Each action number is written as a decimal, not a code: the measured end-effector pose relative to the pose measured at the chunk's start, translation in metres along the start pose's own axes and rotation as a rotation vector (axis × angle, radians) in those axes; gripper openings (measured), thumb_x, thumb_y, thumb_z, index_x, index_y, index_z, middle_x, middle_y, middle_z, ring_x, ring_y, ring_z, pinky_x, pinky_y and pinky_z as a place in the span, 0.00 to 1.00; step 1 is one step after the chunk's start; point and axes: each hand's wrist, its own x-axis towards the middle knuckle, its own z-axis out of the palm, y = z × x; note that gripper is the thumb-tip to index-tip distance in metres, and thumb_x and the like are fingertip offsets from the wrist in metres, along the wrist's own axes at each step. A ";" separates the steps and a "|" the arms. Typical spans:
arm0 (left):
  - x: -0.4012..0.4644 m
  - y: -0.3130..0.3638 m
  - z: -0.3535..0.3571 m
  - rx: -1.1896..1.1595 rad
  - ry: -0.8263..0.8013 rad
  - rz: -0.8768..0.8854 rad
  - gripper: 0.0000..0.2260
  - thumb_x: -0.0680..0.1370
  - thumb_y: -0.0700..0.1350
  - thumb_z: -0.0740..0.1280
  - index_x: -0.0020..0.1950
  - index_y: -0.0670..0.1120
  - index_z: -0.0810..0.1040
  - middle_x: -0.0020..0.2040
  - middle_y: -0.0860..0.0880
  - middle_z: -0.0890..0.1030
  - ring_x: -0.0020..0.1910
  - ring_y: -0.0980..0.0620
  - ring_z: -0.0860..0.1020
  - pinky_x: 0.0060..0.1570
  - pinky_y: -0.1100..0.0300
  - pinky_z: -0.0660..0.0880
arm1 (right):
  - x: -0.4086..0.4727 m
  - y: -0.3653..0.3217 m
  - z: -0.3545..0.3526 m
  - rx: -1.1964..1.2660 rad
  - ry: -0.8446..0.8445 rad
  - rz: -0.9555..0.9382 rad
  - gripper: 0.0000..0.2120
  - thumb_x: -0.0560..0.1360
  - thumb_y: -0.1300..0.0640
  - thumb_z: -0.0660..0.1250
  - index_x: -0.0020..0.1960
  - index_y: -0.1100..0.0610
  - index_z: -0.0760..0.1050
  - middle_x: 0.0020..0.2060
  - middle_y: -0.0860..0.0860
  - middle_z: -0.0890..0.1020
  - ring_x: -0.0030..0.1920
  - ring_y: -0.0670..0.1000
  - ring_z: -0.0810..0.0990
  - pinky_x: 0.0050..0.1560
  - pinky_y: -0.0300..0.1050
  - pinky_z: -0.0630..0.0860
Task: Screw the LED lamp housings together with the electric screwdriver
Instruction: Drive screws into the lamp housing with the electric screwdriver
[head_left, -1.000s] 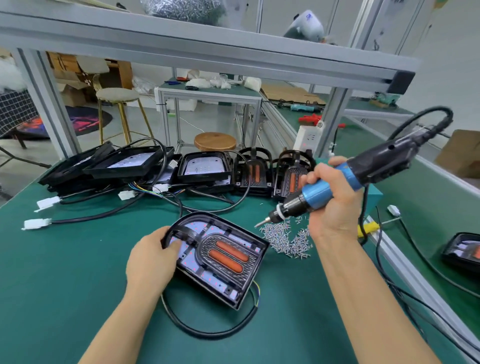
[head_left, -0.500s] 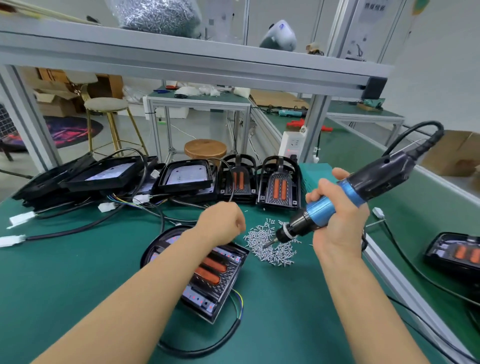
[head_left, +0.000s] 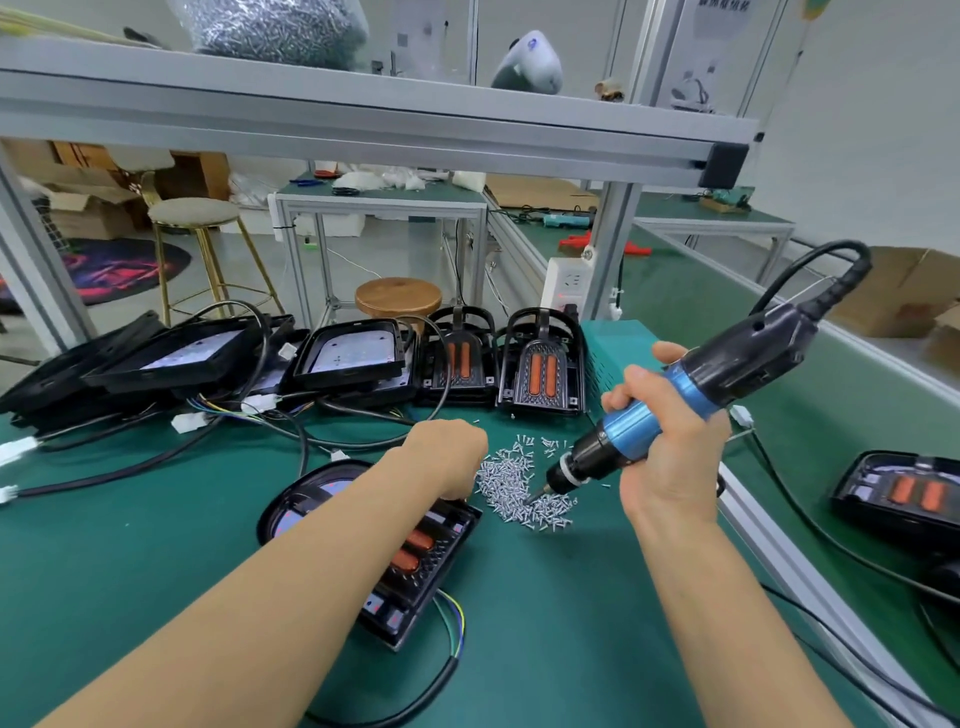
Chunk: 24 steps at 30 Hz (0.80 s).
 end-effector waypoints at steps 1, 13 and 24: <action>0.000 0.002 -0.001 0.050 0.001 0.020 0.04 0.74 0.37 0.62 0.45 0.44 0.75 0.51 0.43 0.80 0.49 0.41 0.79 0.40 0.54 0.70 | -0.001 0.000 0.000 0.002 0.000 0.003 0.13 0.65 0.64 0.69 0.47 0.55 0.74 0.25 0.49 0.74 0.28 0.50 0.74 0.34 0.42 0.74; -0.028 -0.022 -0.001 -1.304 0.171 -0.208 0.07 0.68 0.33 0.70 0.32 0.42 0.78 0.24 0.49 0.76 0.25 0.51 0.74 0.26 0.63 0.72 | -0.005 -0.016 0.009 0.142 -0.008 0.033 0.11 0.65 0.65 0.68 0.46 0.56 0.74 0.27 0.48 0.74 0.26 0.48 0.74 0.33 0.40 0.74; -0.130 -0.032 0.000 -2.375 0.159 -0.291 0.11 0.65 0.35 0.69 0.46 0.39 0.79 0.39 0.44 0.84 0.30 0.54 0.80 0.29 0.65 0.78 | -0.033 -0.034 0.045 0.434 -0.087 0.071 0.09 0.67 0.63 0.64 0.46 0.55 0.72 0.28 0.47 0.72 0.27 0.45 0.71 0.36 0.39 0.74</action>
